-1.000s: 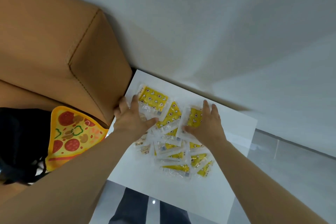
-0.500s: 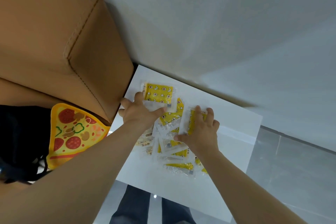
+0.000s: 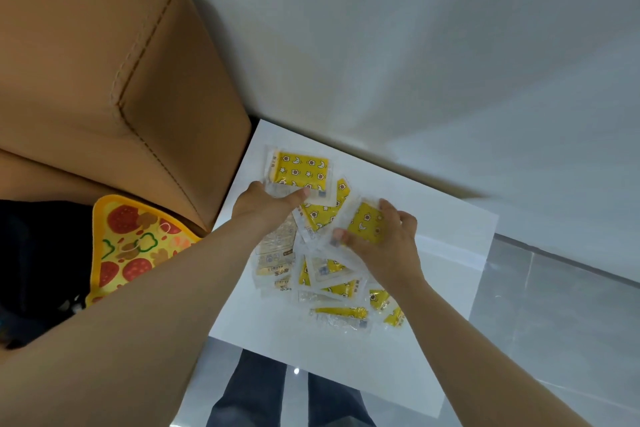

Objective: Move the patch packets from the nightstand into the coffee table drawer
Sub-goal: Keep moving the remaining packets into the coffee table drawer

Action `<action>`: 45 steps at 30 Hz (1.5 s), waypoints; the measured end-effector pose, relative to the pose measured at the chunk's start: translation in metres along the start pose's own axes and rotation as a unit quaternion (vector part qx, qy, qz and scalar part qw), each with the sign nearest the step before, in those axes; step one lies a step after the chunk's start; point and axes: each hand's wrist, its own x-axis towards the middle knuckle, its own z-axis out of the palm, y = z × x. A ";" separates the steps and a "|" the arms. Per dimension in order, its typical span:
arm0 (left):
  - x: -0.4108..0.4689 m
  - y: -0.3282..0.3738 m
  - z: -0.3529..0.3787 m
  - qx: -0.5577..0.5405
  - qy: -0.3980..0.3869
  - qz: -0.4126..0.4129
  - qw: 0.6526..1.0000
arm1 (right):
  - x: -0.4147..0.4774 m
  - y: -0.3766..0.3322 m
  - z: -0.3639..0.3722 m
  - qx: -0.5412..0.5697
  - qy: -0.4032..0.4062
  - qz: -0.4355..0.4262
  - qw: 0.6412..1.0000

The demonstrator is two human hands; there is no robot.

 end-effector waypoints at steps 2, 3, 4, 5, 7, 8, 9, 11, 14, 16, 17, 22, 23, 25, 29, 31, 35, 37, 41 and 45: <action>0.002 0.000 0.006 -0.004 0.006 0.001 1.000 | -0.001 0.001 0.000 0.054 0.047 0.047 0.996; 0.002 0.000 0.009 -0.007 0.009 0.007 1.000 | 0.000 0.001 0.000 0.089 0.063 0.081 0.991; 0.002 0.000 0.012 -0.015 0.007 0.015 1.000 | 0.002 0.002 0.000 0.120 0.067 0.111 0.984; 0.002 0.000 0.014 -0.026 0.002 0.024 0.999 | 0.004 0.004 0.000 0.139 0.059 0.130 0.980; 0.002 -0.001 0.017 -0.043 -0.016 0.040 0.998 | 0.008 0.007 -0.001 0.146 0.037 0.144 0.978; 0.003 -0.003 0.019 -0.048 -0.023 0.045 0.998 | 0.008 0.009 -0.001 0.146 0.031 0.141 0.979; 0.004 -0.005 0.020 -0.053 -0.026 0.048 0.997 | 0.008 0.010 -0.002 0.147 0.025 0.135 0.979; 0.004 -0.008 0.021 -0.058 -0.030 0.049 0.997 | 0.008 0.012 -0.004 0.152 0.017 0.122 0.981; 0.002 -0.007 0.021 -0.053 -0.033 0.061 0.996 | 0.006 0.014 -0.006 0.157 0.006 0.109 0.982; -0.001 -0.005 0.021 -0.039 -0.038 0.070 0.996 | 0.006 0.017 -0.007 0.159 0.004 0.107 0.981; -0.001 -0.006 0.022 -0.030 -0.036 0.075 0.996 | 0.005 0.018 -0.007 0.161 0.005 0.107 0.981; -0.007 -0.013 0.026 -0.023 0.005 0.089 0.996 | -0.003 0.022 -0.013 0.173 0.049 0.104 0.978; -0.009 -0.015 0.025 -0.022 0.015 0.090 0.996 | -0.005 0.023 -0.016 0.169 0.065 0.099 0.979; -0.015 -0.019 0.020 -0.021 0.036 0.102 0.994 | -0.010 0.024 -0.022 0.155 0.082 0.081 0.981; -0.033 -0.025 0.007 -0.019 0.064 0.125 0.990 | -0.025 0.020 -0.033 0.142 0.085 0.046 0.985; -0.044 -0.026 0.000 -0.009 0.070 0.137 0.988 | -0.033 0.016 -0.039 0.141 0.085 0.037 0.986; -0.071 -0.026 -0.015 -0.025 0.086 0.156 0.984 | -0.049 0.007 -0.049 0.142 0.087 0.025 0.986; -0.085 -0.026 -0.023 -0.046 0.094 0.153 0.983 | -0.058 0.002 -0.054 0.144 0.091 0.024 0.985; -0.109 -0.027 -0.036 -0.080 0.103 0.137 0.982 | -0.075 -0.003 -0.063 0.146 0.094 0.029 0.984; -0.126 -0.033 -0.045 -0.089 0.102 0.125 0.983 | -0.083 -0.005 -0.062 0.142 0.084 0.039 0.986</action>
